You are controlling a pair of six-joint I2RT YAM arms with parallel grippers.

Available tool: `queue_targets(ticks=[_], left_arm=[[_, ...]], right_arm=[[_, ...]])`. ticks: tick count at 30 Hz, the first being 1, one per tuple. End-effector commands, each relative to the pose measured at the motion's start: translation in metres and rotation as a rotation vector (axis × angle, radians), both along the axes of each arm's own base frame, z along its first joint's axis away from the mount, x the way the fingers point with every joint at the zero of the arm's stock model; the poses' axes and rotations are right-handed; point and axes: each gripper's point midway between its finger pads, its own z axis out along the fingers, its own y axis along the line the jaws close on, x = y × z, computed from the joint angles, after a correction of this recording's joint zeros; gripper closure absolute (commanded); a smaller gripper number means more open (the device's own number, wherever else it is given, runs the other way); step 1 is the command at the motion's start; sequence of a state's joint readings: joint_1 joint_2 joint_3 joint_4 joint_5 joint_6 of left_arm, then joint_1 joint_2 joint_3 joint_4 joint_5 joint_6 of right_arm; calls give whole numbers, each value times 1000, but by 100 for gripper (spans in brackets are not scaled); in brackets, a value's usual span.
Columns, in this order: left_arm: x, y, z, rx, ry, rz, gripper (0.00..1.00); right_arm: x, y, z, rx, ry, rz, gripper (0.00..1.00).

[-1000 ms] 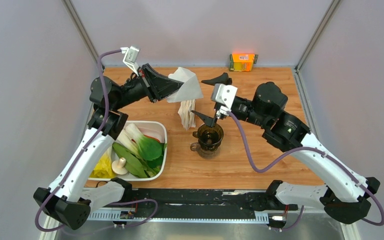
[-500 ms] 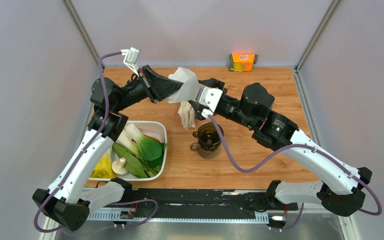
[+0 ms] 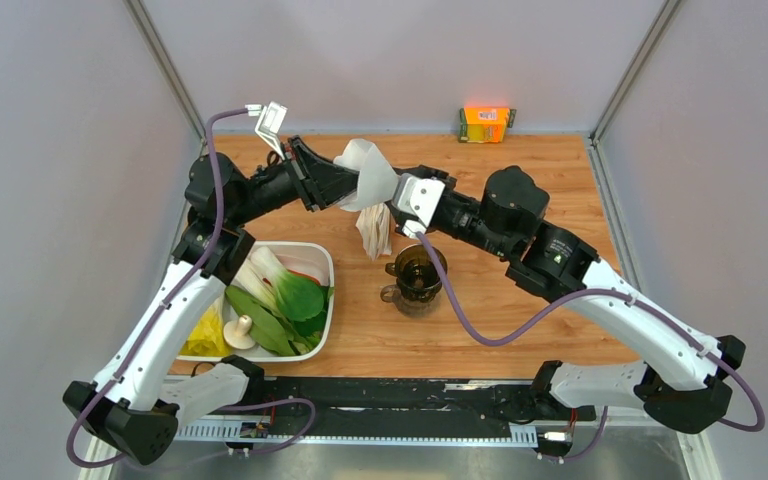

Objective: Place the coffee filter in the dripper

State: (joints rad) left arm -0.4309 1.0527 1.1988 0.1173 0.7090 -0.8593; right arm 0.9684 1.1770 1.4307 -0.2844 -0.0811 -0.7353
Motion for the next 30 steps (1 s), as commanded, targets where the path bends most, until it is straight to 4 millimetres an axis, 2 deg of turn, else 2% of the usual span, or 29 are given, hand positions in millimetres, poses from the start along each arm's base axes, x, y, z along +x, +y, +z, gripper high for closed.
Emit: queue_targets(ticks=[1, 2, 4, 6, 13, 19, 21, 22, 23, 24, 25, 26, 27, 28, 29, 30], left_arm=[[-11, 5, 9, 62, -107, 11, 65], [-11, 5, 5, 86, -121, 12, 60], [-12, 5, 4, 117, -146, 7, 56], [-16, 4, 2, 139, -173, -15, 55], [-26, 3, 4, 200, -289, -37, 55], [-29, 7, 4, 267, -364, -31, 34], [-30, 10, 5, 317, -413, -36, 32], [-39, 14, 8, 337, -427, -68, 31], [-39, 17, 19, 361, -510, -69, 31], [-43, 21, 13, 392, -496, -97, 30], [-42, 26, 22, 413, -564, -97, 30], [-42, 32, 15, 444, -591, -138, 30], [-49, 38, 27, 446, -645, -147, 30], [-51, 43, 17, 485, -677, -189, 29], [-58, 46, 25, 500, -744, -192, 28], [-65, 49, 18, 524, -788, -229, 26]], right_arm=[[-15, -8, 16, 20, -19, 40, 52], [-17, -7, 13, 12, -14, 52, 53], [-20, -5, 10, 3, -2, 66, 58], [-23, -4, 7, -5, 7, 87, 62], [-31, 0, -1, -36, 34, 135, 65], [-33, -1, -1, -40, 45, 142, 75], [-34, -3, -2, -36, 55, 136, 83], [-34, -5, -3, -33, 65, 134, 86], [-35, -7, -2, -29, 70, 132, 88], [-36, -9, -2, -24, 76, 130, 91], [-37, -11, -2, -24, 84, 127, 94], [-37, -12, -4, -26, 90, 125, 96], [-38, -14, -5, -29, 98, 127, 97], [-40, -15, -9, -35, 109, 131, 99], [-42, -16, -9, -35, 114, 140, 100], [-44, -16, -13, -42, 122, 151, 100]])
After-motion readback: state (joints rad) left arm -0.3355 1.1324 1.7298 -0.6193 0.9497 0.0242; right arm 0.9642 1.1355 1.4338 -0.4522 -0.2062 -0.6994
